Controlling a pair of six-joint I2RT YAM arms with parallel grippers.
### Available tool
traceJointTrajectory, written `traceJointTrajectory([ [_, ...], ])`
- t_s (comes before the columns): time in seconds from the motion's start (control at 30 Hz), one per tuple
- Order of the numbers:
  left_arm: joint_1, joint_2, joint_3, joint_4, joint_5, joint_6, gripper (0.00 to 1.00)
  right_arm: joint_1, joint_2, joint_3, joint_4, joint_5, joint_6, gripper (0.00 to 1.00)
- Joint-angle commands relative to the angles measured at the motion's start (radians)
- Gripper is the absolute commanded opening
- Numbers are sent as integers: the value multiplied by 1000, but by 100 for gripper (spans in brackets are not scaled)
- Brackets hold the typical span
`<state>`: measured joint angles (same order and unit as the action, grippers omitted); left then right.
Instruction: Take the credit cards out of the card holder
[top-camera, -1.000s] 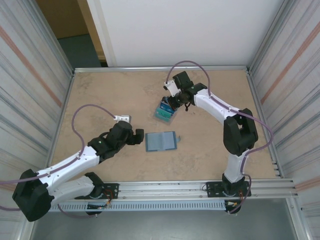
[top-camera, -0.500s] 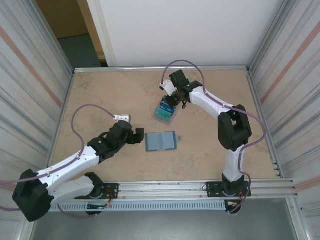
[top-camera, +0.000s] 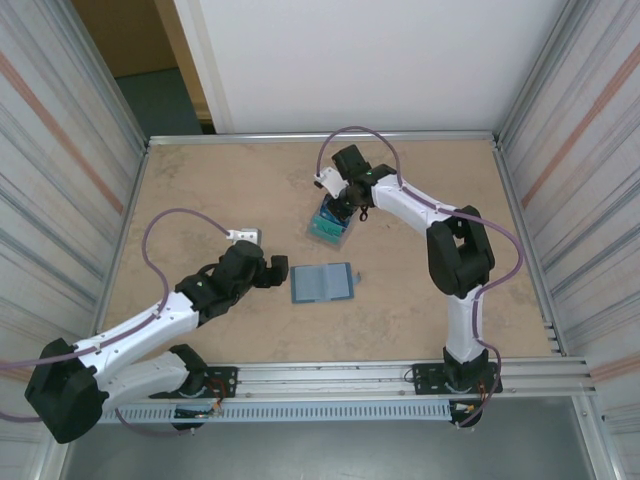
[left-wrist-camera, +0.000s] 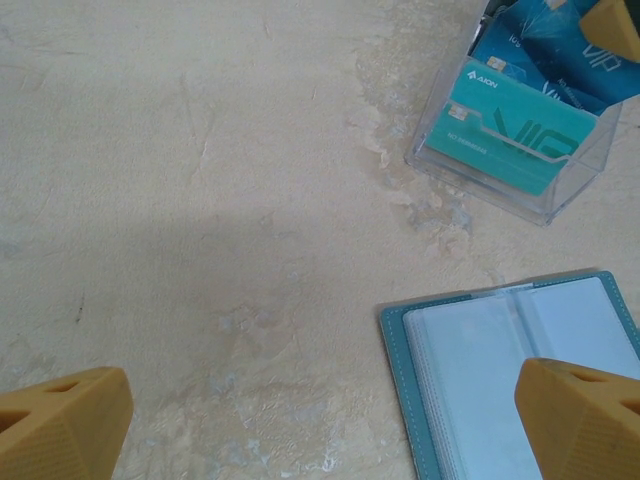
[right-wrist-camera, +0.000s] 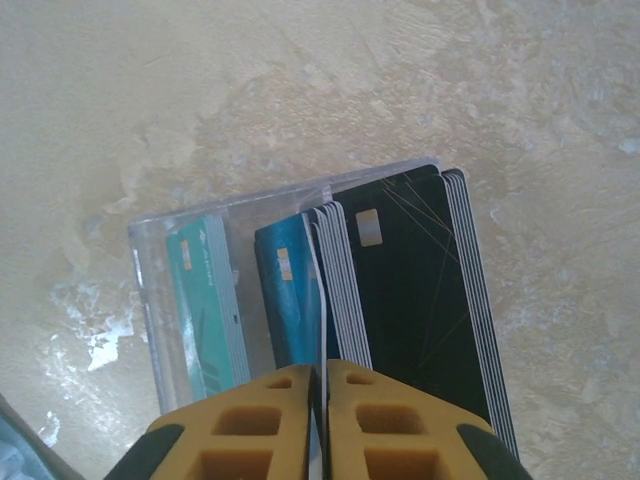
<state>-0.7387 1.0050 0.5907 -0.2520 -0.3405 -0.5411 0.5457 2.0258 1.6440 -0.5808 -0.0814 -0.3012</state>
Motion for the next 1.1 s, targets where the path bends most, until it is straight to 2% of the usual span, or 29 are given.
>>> traceJointTrajectory([
  [0.0, 10, 1, -6, 18, -11, -14, 99, 5, 15, 37, -24, 29, -19, 15],
  [0.3, 12, -4, -6, 6, -25, -33, 99, 5, -25, 30, -25, 37, 13, 19],
  [0.5, 25, -20, -6, -9, -25, -71, 99, 6, -108, -13, -10, 40, 118, 21],
  [0.73, 51, -54, -24, 3, -34, -113, 99, 33, -236, -118, -12, 85, 321, 35],
  [0.93, 56, -65, -58, 41, -67, -144, 99, 64, -357, -256, 20, 46, 502, 47],
  [1.07, 57, -65, -75, 64, -71, -157, 99, 103, -409, -328, 26, 73, 578, 52],
])
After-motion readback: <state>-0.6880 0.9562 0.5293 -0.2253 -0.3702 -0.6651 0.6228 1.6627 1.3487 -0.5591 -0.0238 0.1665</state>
